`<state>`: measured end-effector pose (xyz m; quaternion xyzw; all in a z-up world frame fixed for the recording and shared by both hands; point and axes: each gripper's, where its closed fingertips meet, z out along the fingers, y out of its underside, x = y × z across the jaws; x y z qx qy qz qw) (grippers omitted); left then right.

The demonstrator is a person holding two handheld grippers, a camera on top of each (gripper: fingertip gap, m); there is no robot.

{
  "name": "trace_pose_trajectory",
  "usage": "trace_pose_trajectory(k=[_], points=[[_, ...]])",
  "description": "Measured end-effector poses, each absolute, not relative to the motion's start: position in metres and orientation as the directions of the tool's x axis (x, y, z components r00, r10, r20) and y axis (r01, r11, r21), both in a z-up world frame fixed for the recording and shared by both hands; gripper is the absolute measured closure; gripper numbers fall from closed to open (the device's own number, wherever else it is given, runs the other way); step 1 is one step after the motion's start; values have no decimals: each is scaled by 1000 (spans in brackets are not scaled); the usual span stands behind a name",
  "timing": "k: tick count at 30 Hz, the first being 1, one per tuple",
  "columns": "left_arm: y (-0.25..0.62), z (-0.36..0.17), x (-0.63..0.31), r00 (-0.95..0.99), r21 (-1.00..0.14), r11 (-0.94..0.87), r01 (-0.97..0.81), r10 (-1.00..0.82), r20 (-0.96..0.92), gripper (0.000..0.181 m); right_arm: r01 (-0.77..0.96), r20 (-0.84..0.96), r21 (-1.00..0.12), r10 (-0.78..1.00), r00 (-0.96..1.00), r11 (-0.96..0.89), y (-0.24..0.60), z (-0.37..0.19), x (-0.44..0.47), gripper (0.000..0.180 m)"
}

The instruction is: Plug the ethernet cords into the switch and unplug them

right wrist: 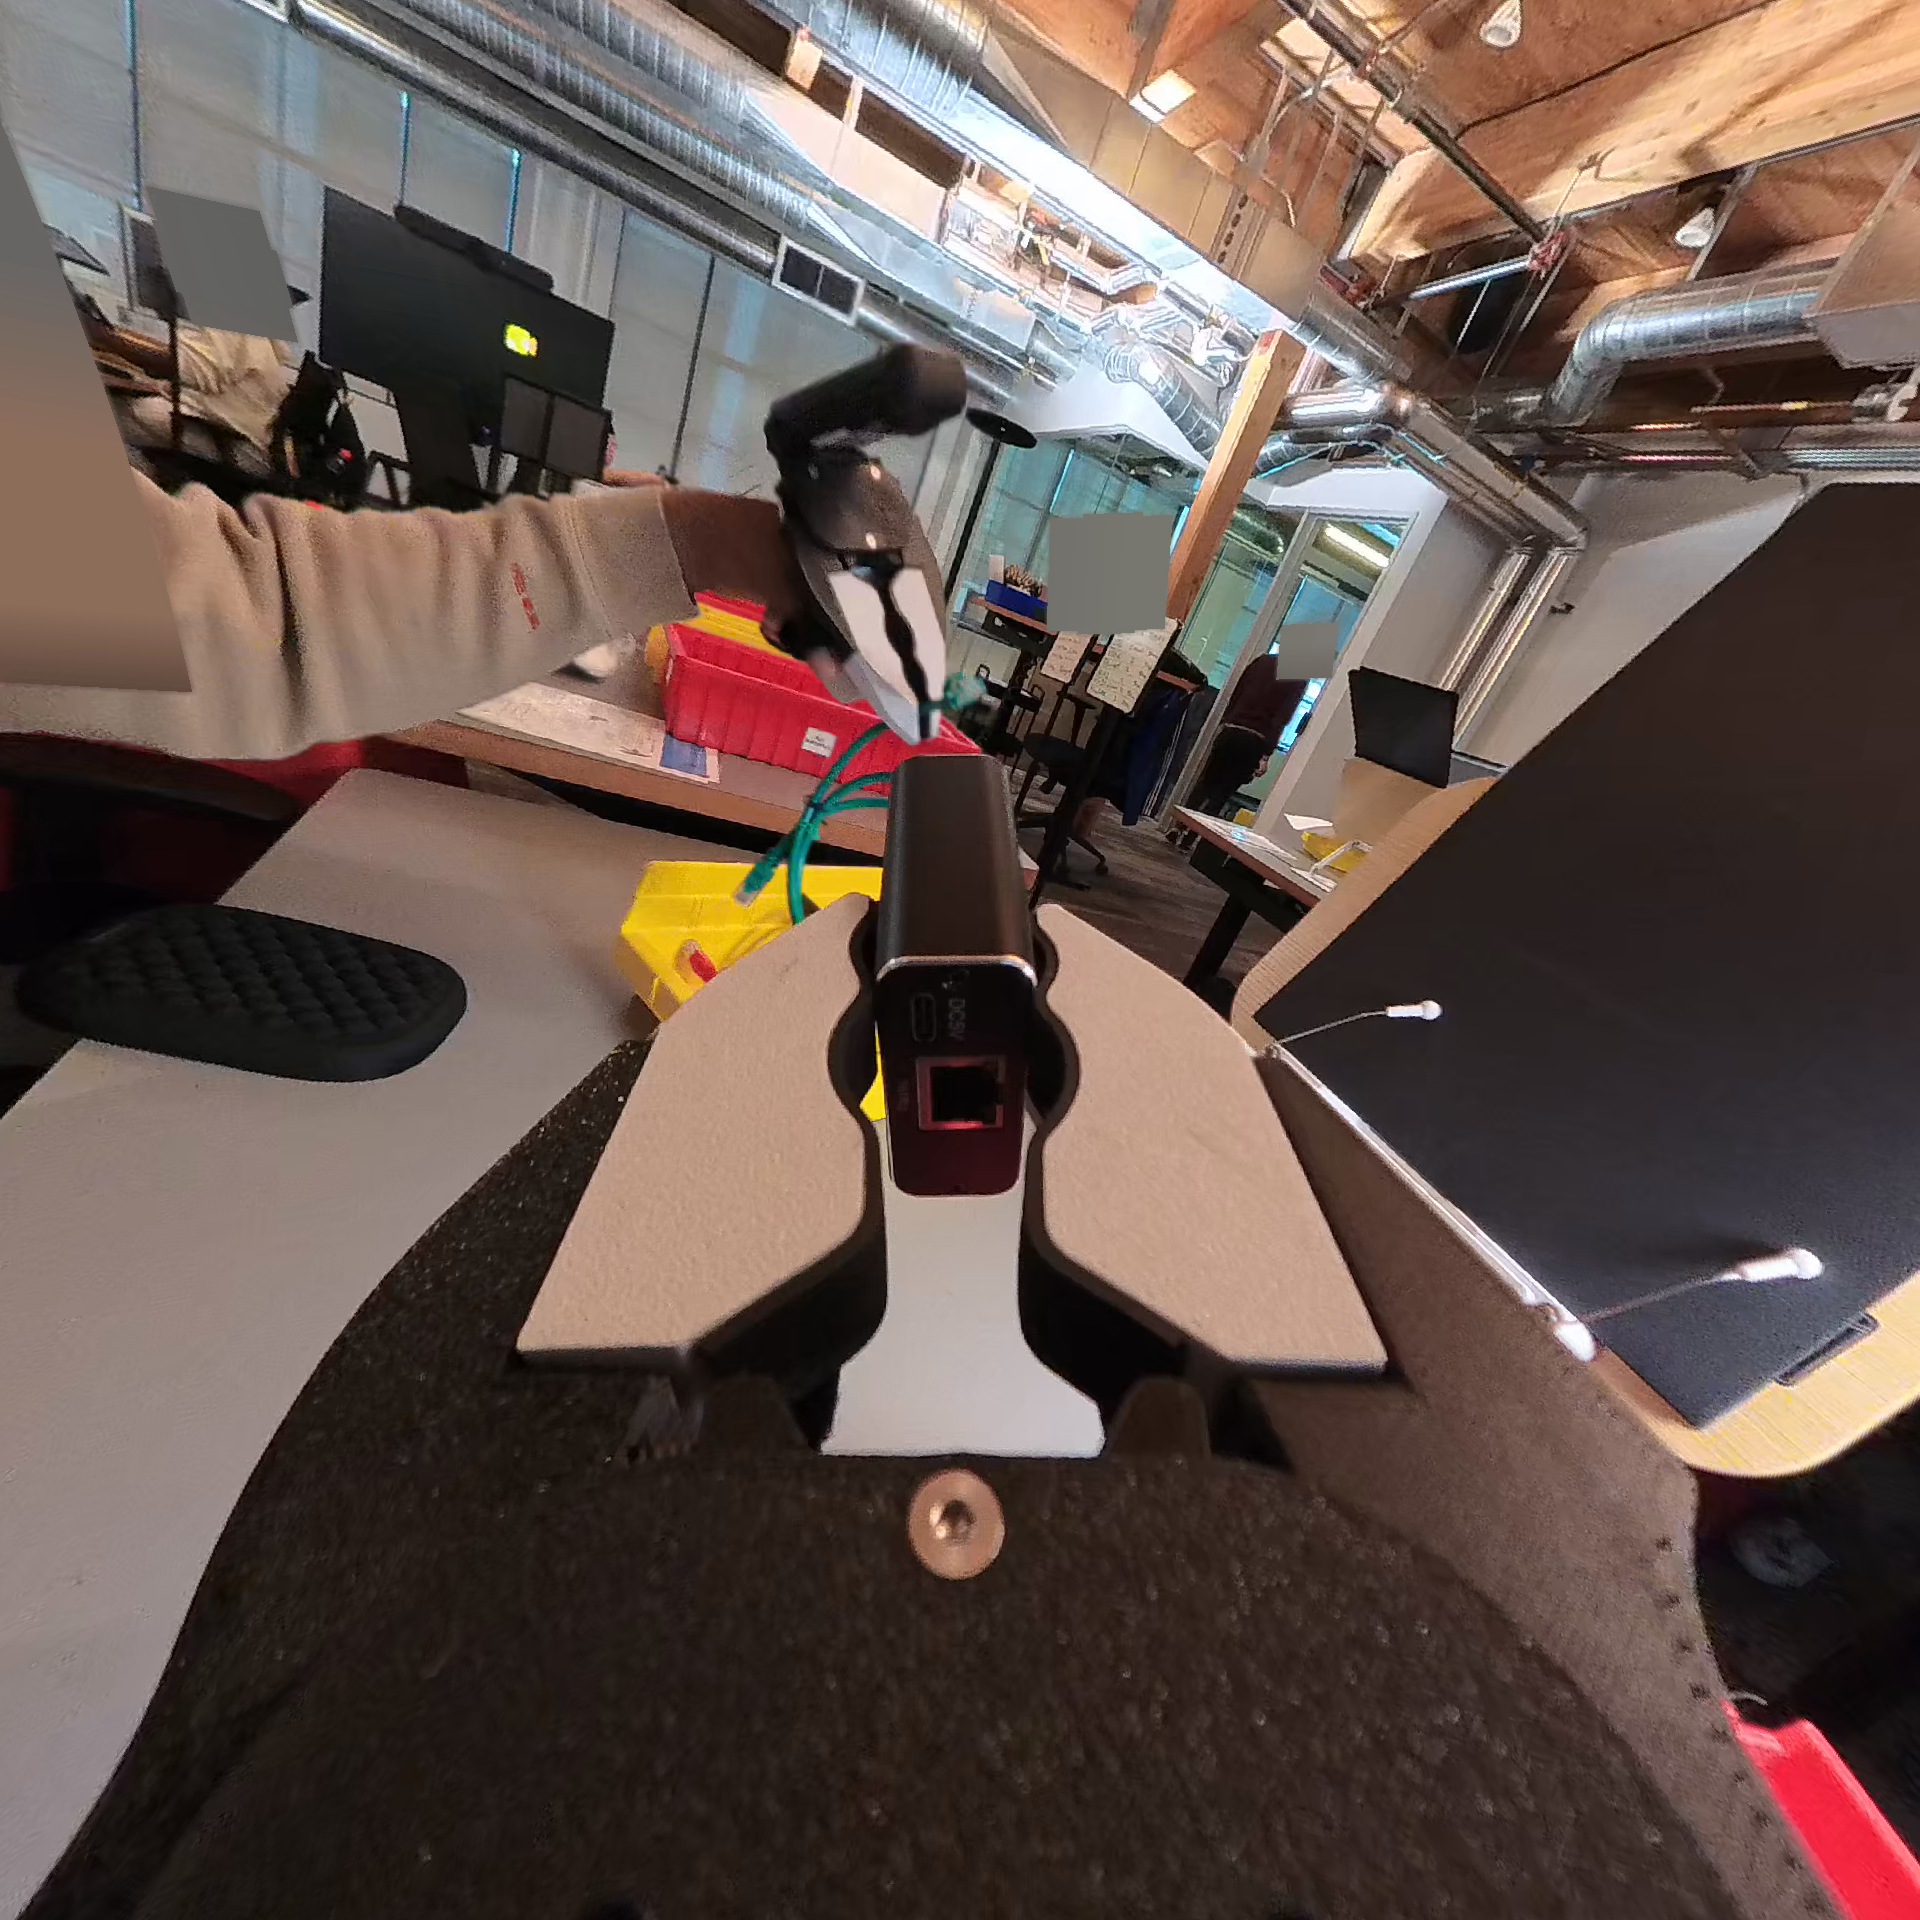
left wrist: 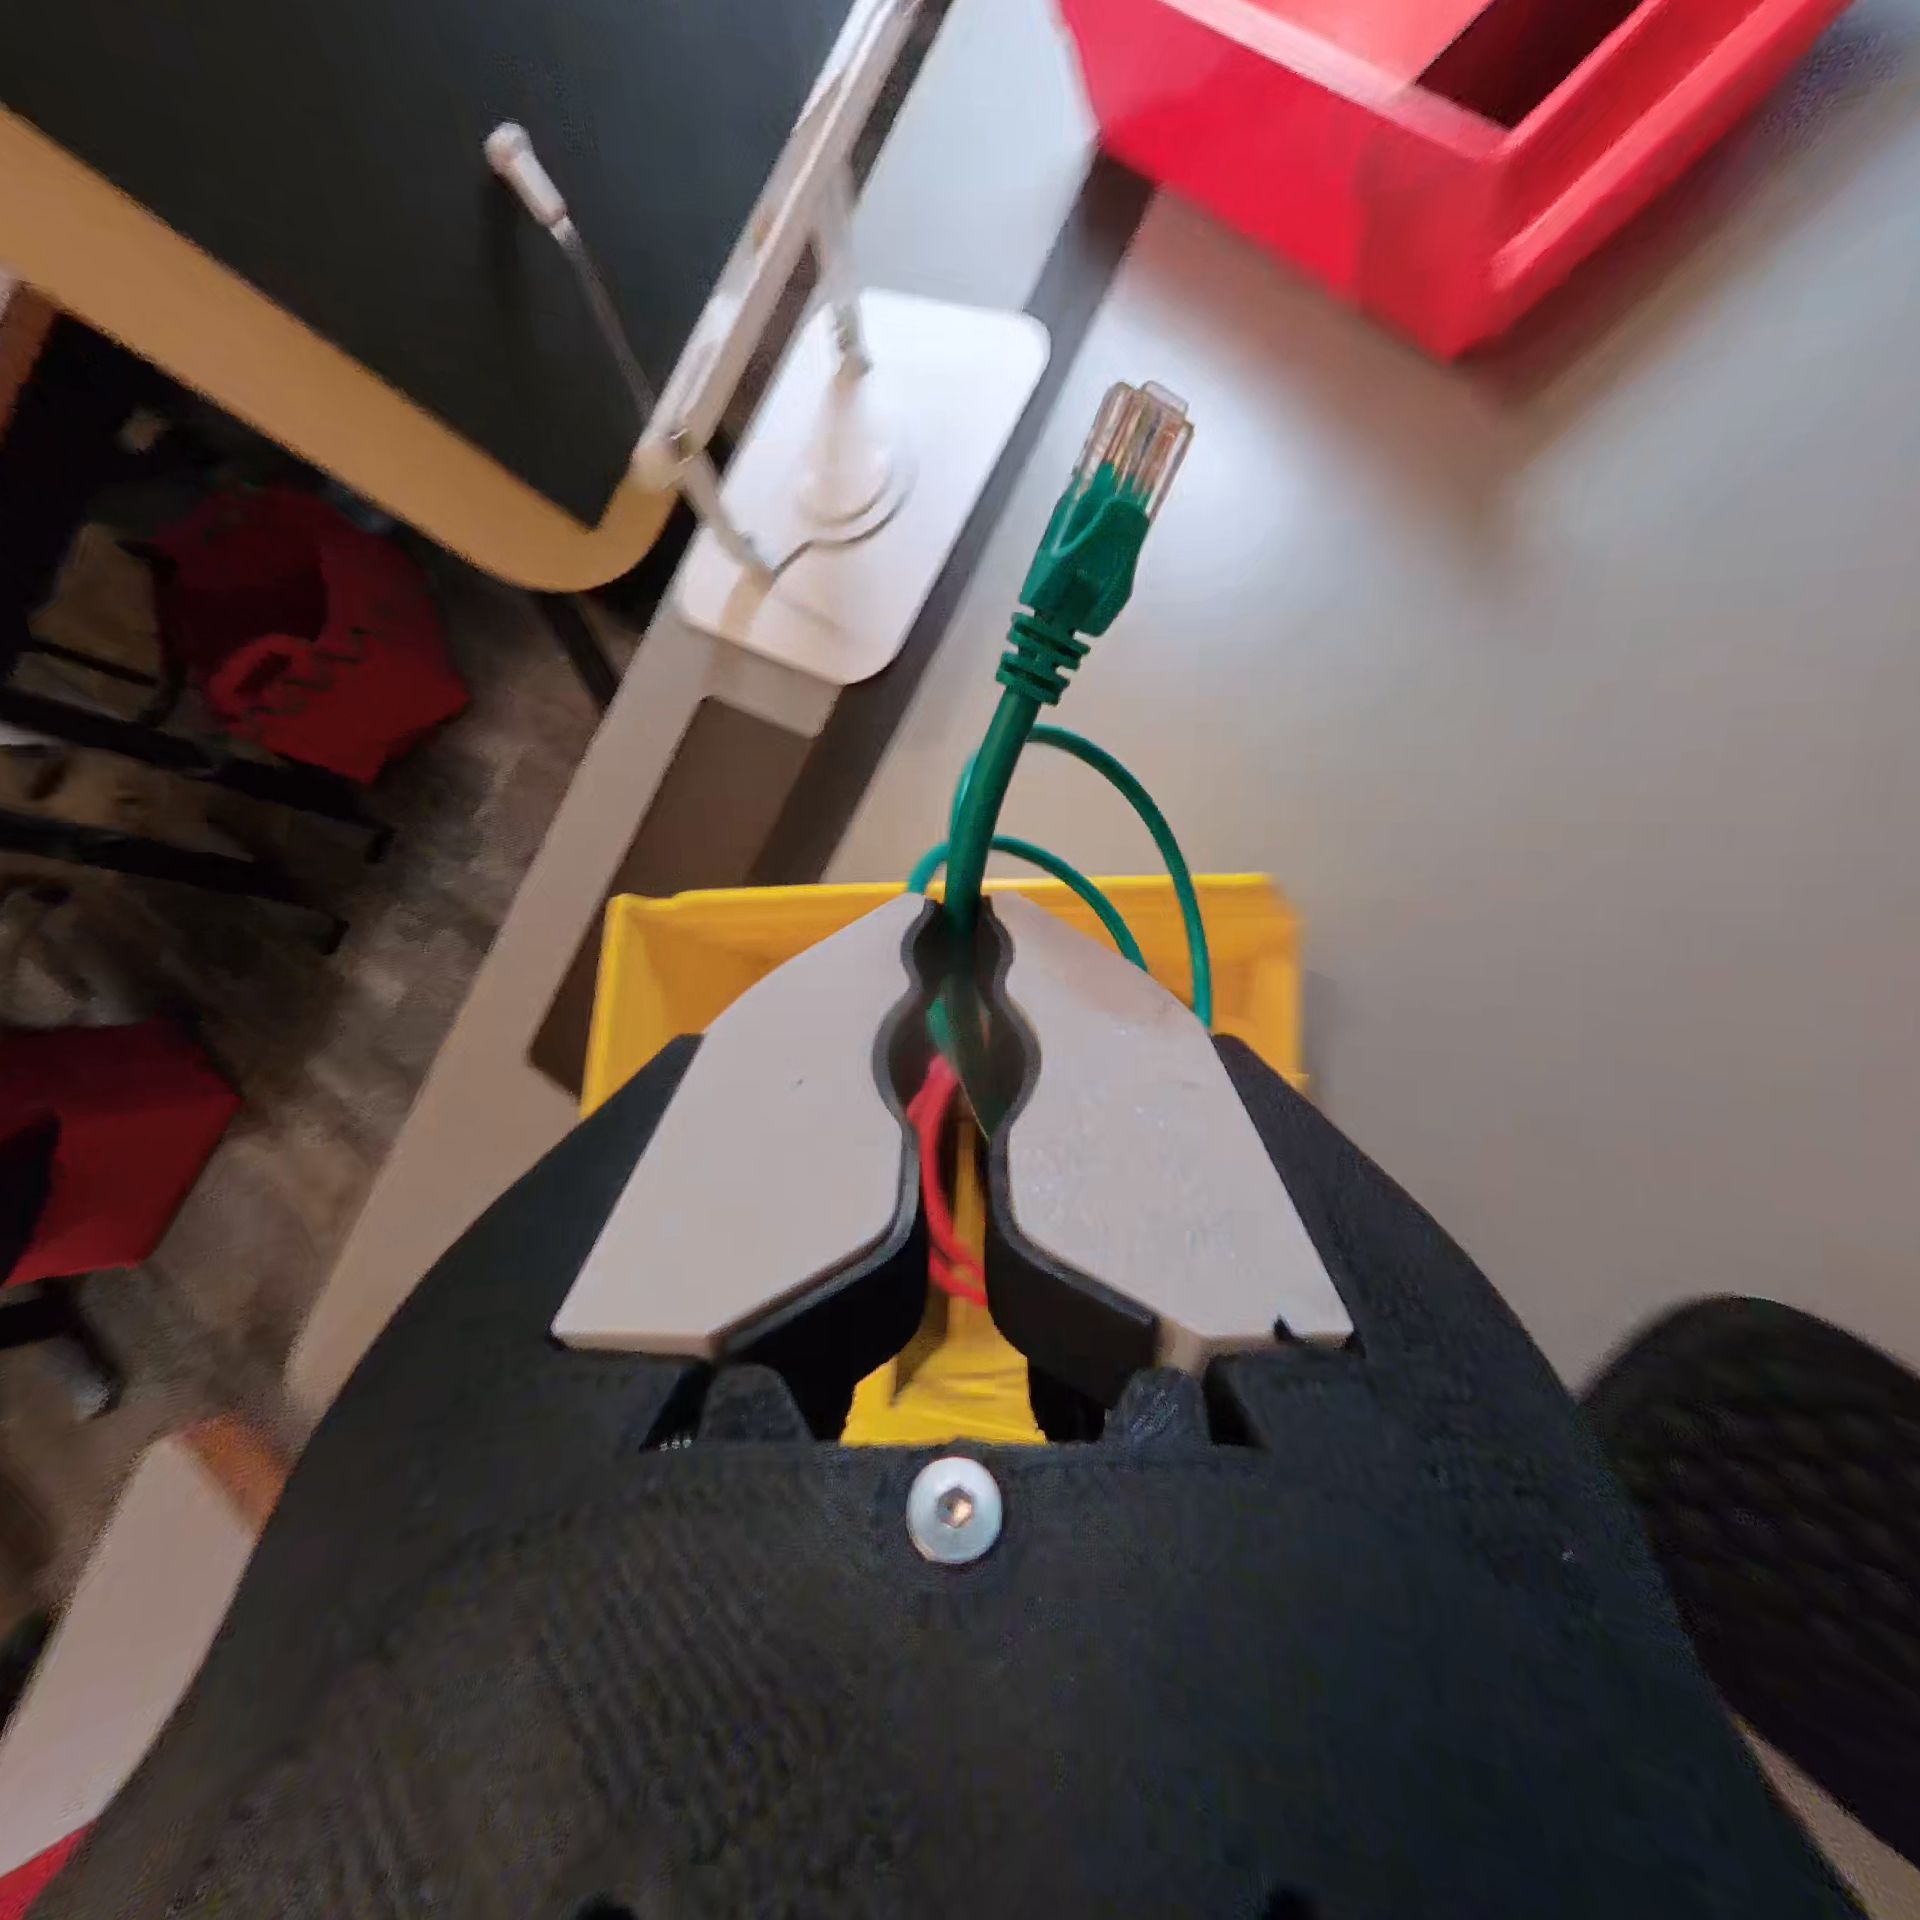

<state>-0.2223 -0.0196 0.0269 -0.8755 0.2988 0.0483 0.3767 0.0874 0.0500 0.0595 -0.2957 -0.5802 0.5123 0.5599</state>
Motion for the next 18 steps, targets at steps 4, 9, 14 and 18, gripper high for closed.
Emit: trace_pose_trajectory(k=[4, 9, 14, 18], points=[[-51, 16, -145, 758, -665, -537, -519, -649, -67, 175, -216, 353, -927, 907, -229, 307, 42, 55, 82, 156], [-62, -84, -55, 598, -655, -596, -464, -756, 264, 175, -146, 339, -940, 883, -324, 308, 32, 29, 72, 155], [-43, -176, -20, 565, -622, -677, -395, -712, 417, 175, -60, 305, -951, 886, -348, 303, 39, 5, 66, 155], [-32, -200, -16, 580, -621, -668, -410, -717, 387, 175, -49, 284, -957, 893, -349, 286, 47, -1, 64, 156]])
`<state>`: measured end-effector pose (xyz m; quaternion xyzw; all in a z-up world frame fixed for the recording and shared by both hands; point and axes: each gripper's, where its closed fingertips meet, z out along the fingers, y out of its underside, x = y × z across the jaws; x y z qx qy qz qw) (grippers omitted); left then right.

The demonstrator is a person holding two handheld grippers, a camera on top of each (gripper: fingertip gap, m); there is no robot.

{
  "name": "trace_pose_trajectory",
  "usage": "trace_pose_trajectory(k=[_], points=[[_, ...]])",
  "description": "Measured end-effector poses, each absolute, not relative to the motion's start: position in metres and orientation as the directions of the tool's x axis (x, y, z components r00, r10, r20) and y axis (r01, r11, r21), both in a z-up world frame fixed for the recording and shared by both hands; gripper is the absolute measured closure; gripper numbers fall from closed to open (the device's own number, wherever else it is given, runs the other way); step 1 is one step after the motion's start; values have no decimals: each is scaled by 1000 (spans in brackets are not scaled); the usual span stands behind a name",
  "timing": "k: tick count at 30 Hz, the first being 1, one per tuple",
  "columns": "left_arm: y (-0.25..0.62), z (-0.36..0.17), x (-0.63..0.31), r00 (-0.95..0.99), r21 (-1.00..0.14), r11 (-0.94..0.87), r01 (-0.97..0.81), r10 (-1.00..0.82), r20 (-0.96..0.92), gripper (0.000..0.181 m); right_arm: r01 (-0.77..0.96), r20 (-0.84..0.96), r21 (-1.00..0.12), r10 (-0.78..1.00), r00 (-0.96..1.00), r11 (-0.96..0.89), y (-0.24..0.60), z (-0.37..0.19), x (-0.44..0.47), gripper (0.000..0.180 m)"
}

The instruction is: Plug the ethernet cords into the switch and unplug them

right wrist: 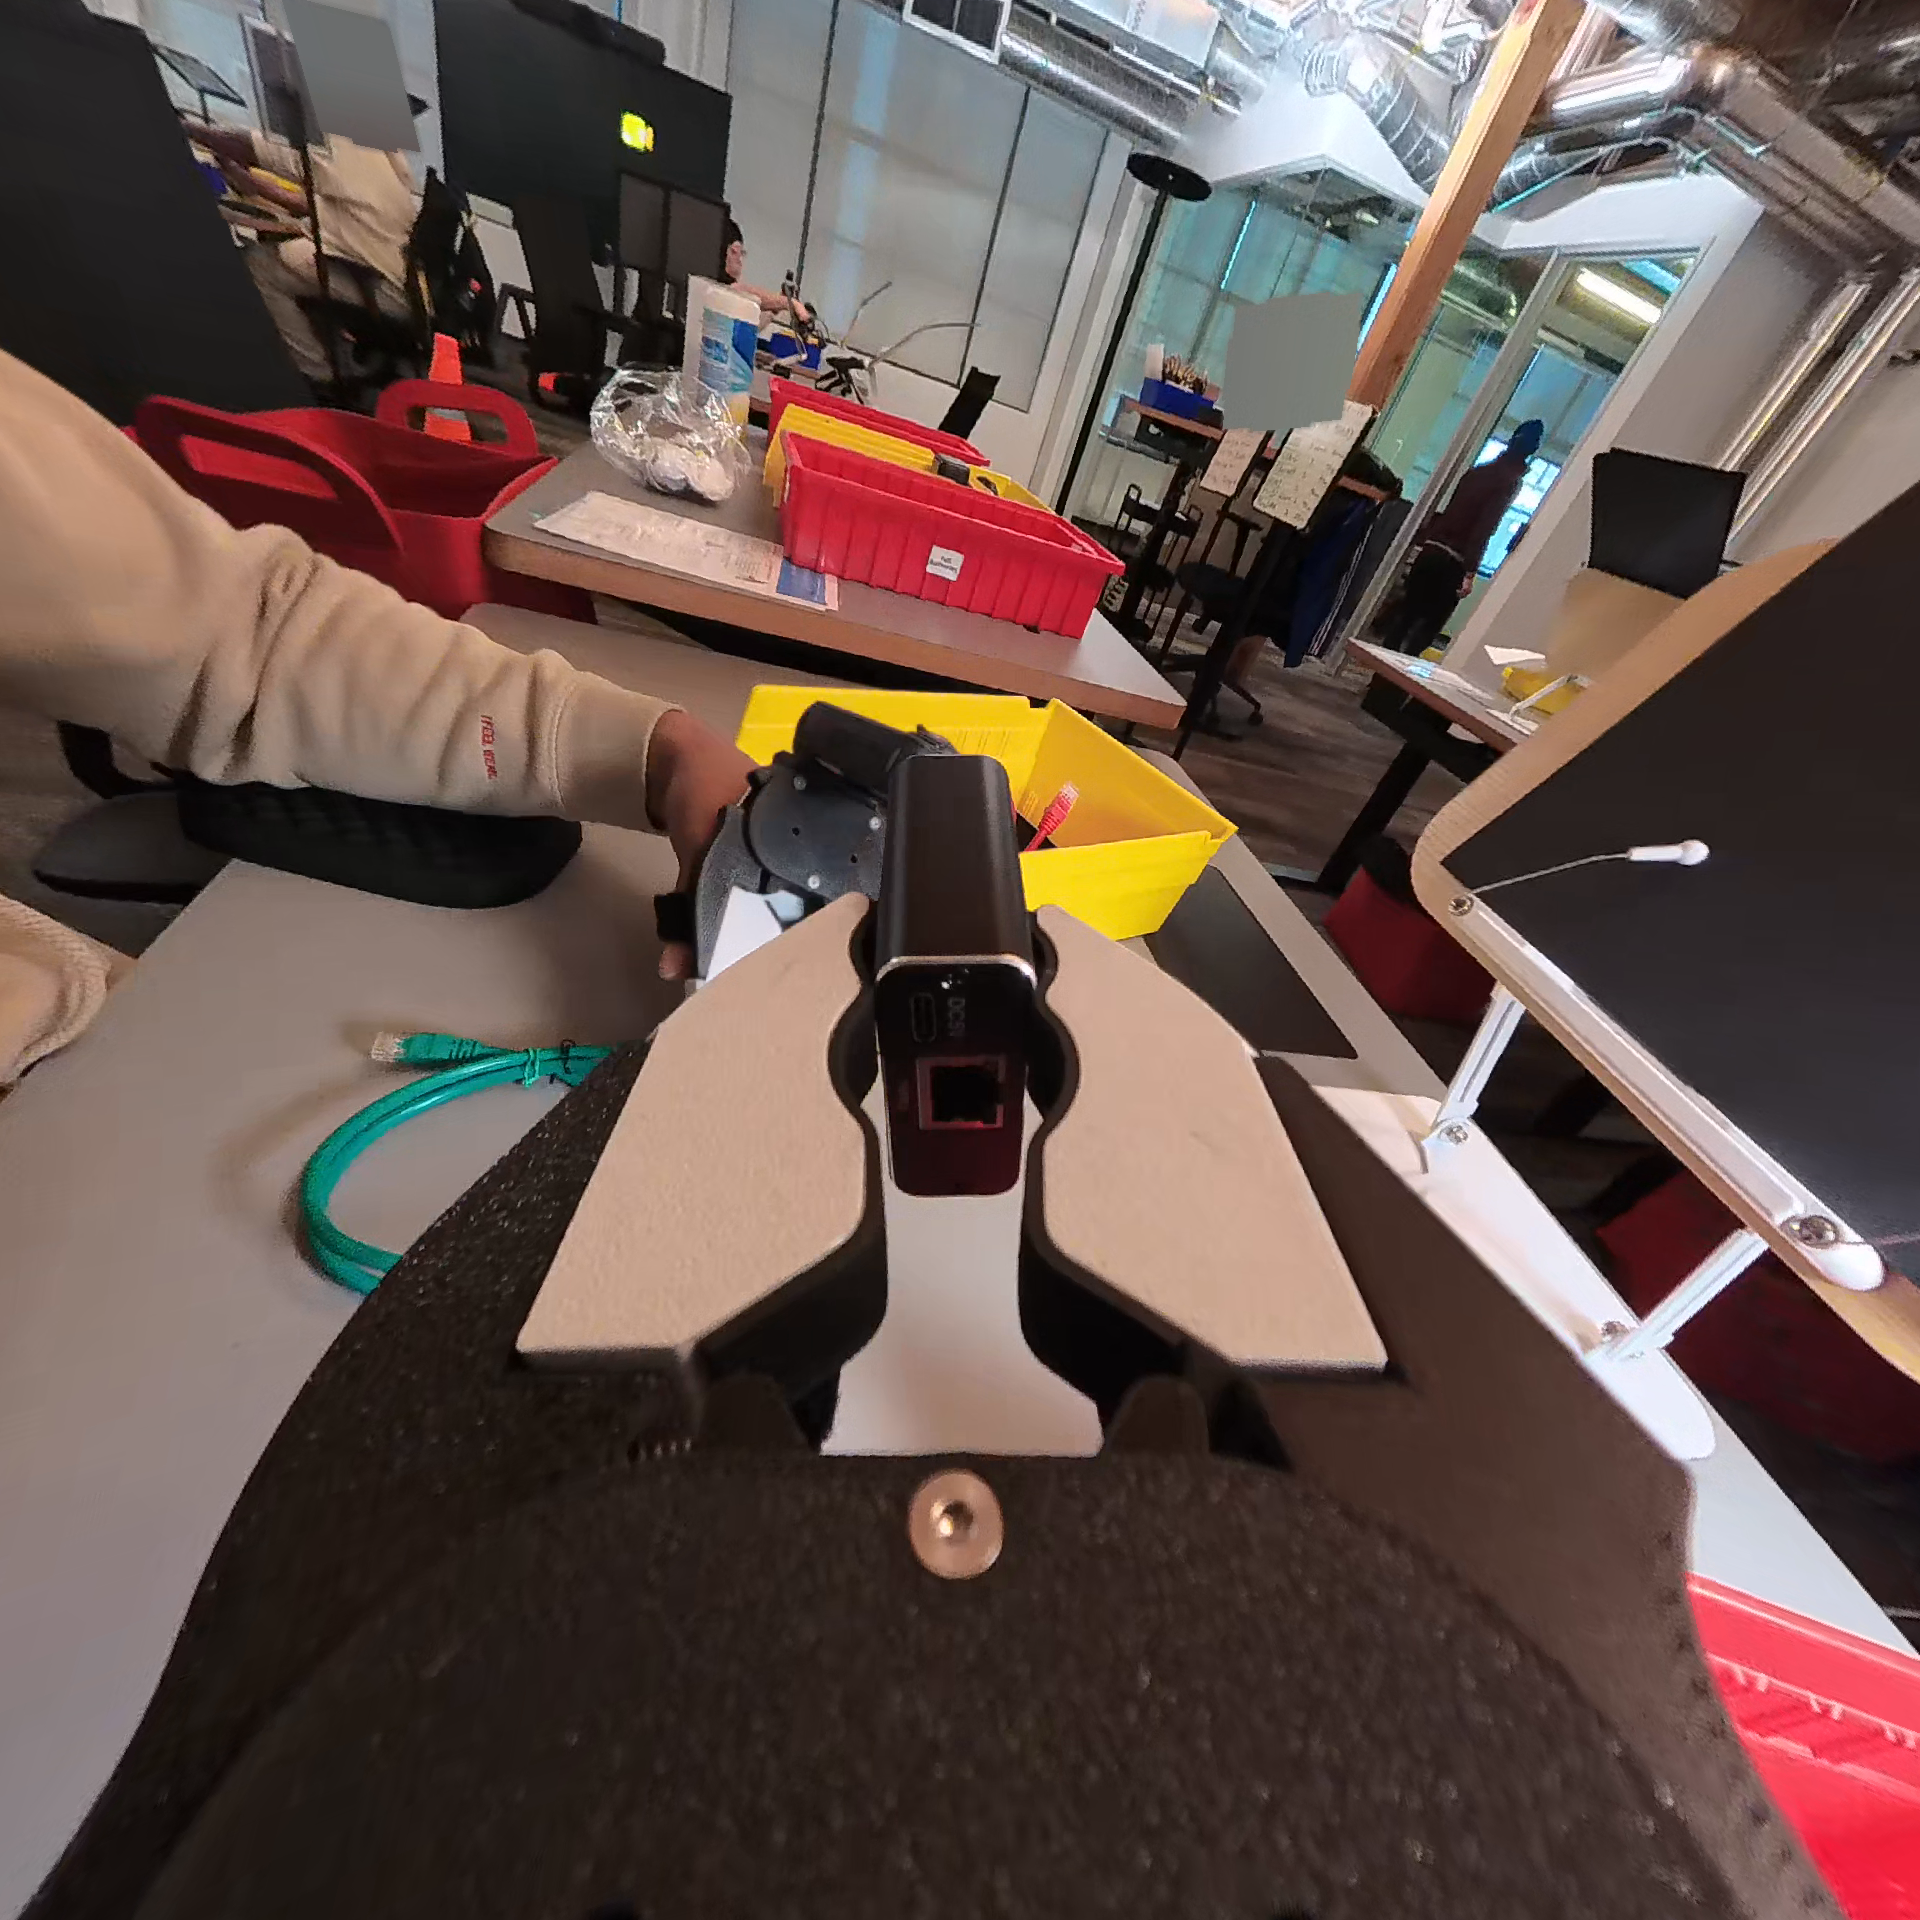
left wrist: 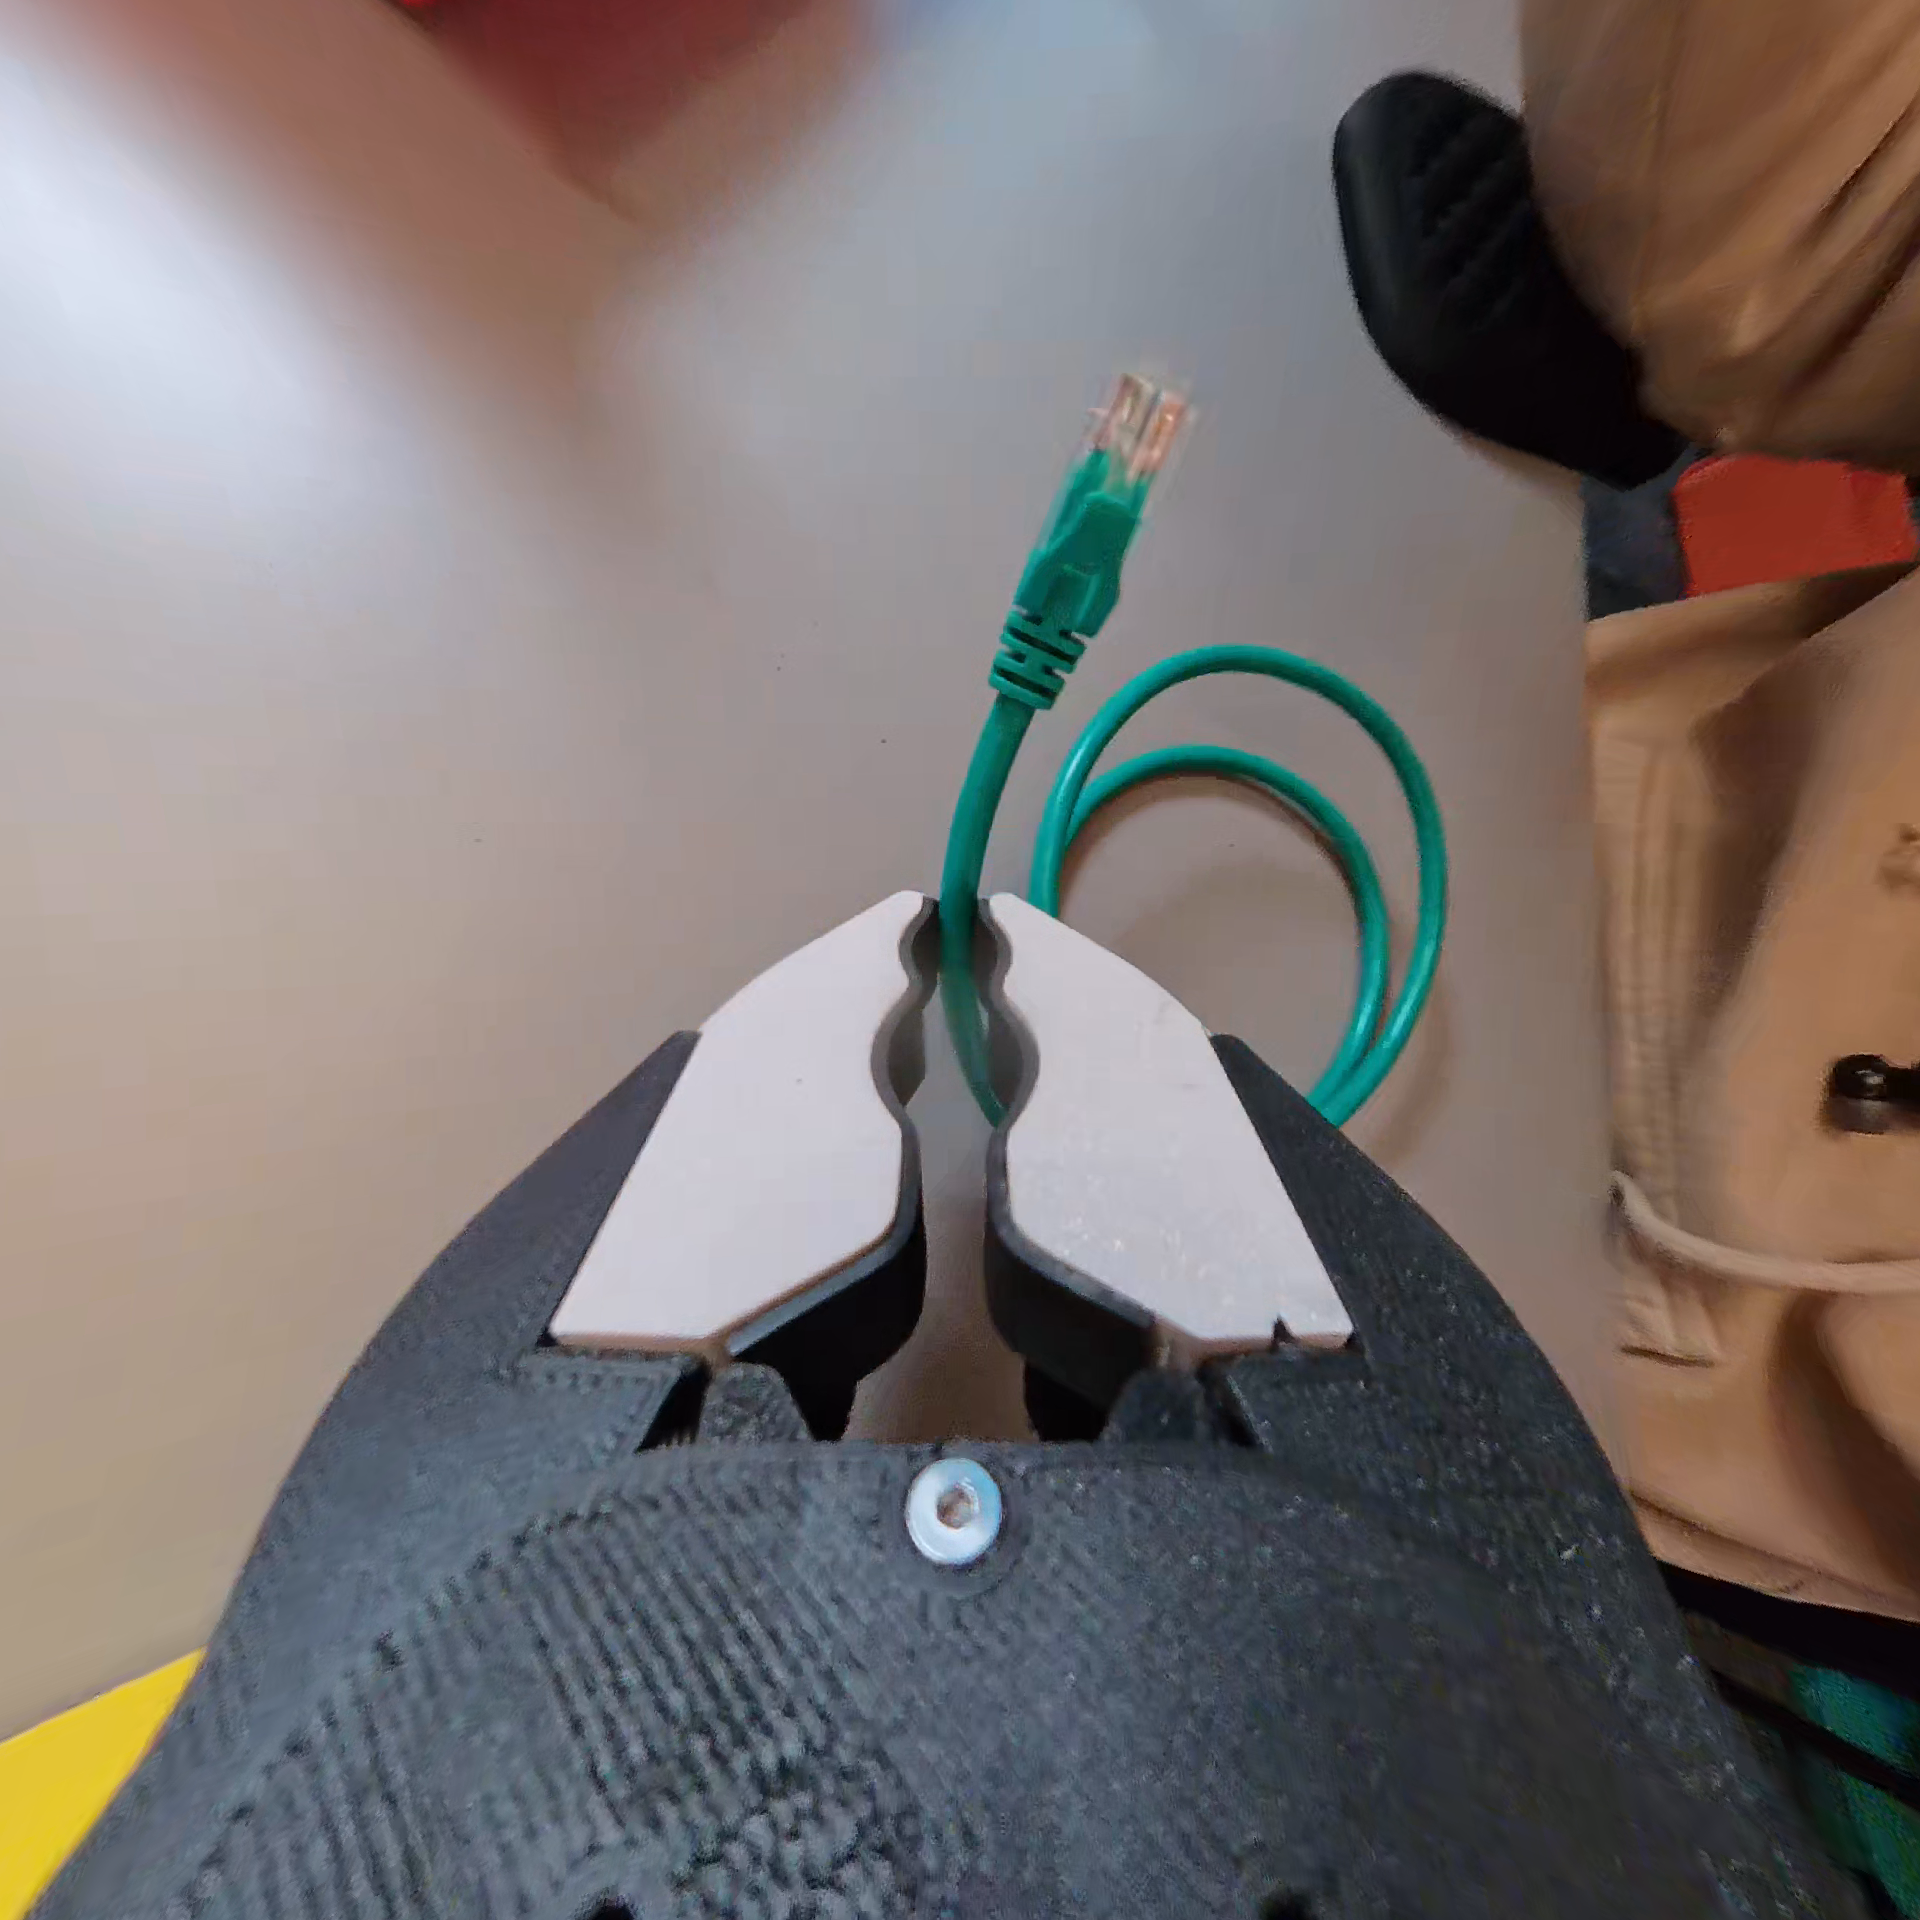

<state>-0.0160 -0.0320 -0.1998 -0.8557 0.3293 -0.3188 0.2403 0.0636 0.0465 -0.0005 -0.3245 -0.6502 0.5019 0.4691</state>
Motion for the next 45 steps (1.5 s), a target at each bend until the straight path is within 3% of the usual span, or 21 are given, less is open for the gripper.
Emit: trace_pose_trajectory(k=[10, 19, 23, 26, 34, 39, 45], points=[[-9, -176, 0, 568, -848, -421, -322, -803, 183, 157, -41, 253, -966, 897, -363, 256, 52, -9, 61, 155], [-4, -171, 3, 587, -897, -361, -255, -795, 153, 161, -86, 224, -974, 861, -456, 208, 41, -9, 69, 155], [-3, -175, 5, 597, -883, -395, -255, -783, 178, 170, -93, 201, -979, 830, -521, 179, 34, -10, 75, 156], [-11, -166, 10, 546, -852, -486, -194, -775, 317, 170, -76, 185, -982, 795, -578, 173, 28, -15, 82, 156], [-52, -115, 49, 140, -689, -725, 1, -682, 718, 170, 58, 167, -959, 717, -677, 278, 4, -44, 80, 155], [-69, -105, 65, -27, -611, -792, -19, -610, 792, 171, 114, 147, -935, 658, -739, 336, -18, -62, 73, 156], [-81, -107, 69, -62, -585, -807, -83, -582, 811, 170, 134, 119, -922, 595, -795, 363, -38, -72, 72, 156]])
